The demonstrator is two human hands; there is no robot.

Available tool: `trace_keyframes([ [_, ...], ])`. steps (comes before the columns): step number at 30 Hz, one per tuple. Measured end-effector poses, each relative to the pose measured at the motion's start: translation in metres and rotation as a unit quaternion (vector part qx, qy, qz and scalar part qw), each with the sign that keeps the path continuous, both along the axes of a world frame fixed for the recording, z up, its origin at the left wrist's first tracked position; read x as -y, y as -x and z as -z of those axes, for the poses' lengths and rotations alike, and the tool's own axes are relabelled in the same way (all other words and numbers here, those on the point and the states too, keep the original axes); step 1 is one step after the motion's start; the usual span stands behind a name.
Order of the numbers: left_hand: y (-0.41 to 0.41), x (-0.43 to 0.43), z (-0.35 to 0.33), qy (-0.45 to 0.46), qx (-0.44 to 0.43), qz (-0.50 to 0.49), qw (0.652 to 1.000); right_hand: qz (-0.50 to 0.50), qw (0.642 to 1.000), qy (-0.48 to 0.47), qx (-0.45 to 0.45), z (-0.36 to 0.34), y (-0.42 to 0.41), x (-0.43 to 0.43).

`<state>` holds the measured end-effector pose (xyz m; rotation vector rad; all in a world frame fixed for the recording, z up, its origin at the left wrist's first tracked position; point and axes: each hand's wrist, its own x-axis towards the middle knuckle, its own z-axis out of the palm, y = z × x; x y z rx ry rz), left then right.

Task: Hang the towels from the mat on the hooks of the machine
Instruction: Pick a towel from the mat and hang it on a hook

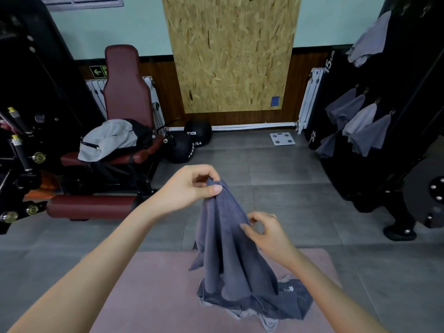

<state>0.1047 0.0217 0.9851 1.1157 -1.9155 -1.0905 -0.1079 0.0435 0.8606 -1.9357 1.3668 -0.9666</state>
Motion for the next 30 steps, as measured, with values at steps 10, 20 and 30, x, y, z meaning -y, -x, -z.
trace_keyframes([
  [10, -0.035, 0.0, -0.025, 0.041, -0.002, -0.036, 0.999, 0.083, 0.992, -0.086, -0.051, 0.061, -0.003, 0.002],
  [20, -0.112, 0.019, -0.042, 0.028, -0.087, -0.167, 0.982, 0.08, 0.969, -0.08, -0.219, 0.117, 0.038, -0.004],
  [30, -0.175, 0.012, 0.059, 0.043, 0.296, -0.224, 0.928, -0.027, 0.831, -0.008, -0.556, 0.066, 0.085, 0.014],
])
